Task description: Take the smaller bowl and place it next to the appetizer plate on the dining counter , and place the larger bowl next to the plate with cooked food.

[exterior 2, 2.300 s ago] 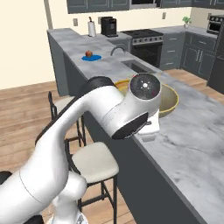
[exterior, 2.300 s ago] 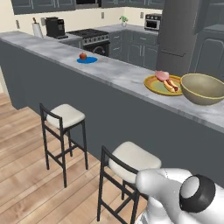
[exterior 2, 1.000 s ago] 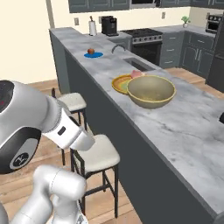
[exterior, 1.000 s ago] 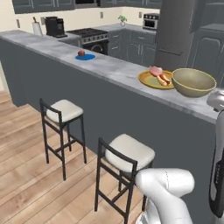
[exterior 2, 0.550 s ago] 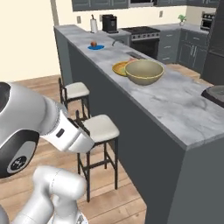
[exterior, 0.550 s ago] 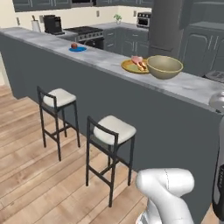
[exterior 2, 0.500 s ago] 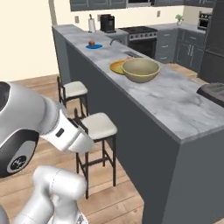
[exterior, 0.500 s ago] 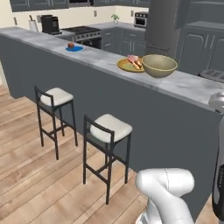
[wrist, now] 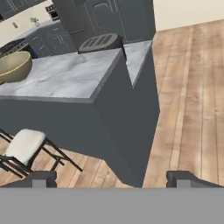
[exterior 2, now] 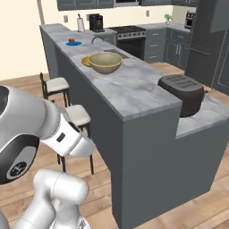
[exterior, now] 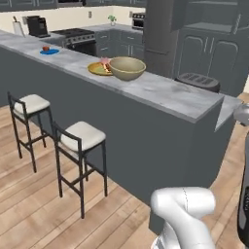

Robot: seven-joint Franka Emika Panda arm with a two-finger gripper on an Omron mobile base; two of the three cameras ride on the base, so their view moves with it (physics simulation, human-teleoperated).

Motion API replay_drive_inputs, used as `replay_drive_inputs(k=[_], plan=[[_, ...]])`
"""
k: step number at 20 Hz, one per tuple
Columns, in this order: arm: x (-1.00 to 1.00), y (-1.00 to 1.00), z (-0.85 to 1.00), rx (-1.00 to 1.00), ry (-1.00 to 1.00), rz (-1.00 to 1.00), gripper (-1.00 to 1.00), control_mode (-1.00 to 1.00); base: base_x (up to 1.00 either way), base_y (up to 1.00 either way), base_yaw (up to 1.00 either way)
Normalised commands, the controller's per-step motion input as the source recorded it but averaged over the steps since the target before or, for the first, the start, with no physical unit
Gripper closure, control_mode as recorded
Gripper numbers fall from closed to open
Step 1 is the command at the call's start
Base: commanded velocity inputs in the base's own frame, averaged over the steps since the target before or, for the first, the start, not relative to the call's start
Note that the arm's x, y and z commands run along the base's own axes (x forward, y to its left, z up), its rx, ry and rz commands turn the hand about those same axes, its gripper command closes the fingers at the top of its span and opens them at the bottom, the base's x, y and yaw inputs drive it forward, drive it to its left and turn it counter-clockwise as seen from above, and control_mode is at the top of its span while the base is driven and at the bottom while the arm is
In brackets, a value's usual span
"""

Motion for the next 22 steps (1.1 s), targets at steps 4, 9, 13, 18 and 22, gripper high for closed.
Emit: replay_drive_inputs(k=[4, 9, 13, 18, 22], plan=[[0.00, 0.00, 0.00, 0.00, 0.00, 0.00, -1.00, 1.00, 0.31, -1.00, -0.09], [0.00, 0.00, 0.00, 0.00, 0.00, 0.00, -1.00, 1.00, 0.23, -1.00, -0.06], [0.00, 0.00, 0.00, 0.00, 0.00, 0.00, -1.00, 1.00, 0.00, -1.00, -0.04], [0.00, 0.00, 0.00, 0.00, 0.00, 0.00, -1.00, 1.00, 0.09, -1.00, -0.02], [0.00, 0.00, 0.00, 0.00, 0.00, 0.00, -1.00, 1.00, 0.37, -1.00, 0.00]])
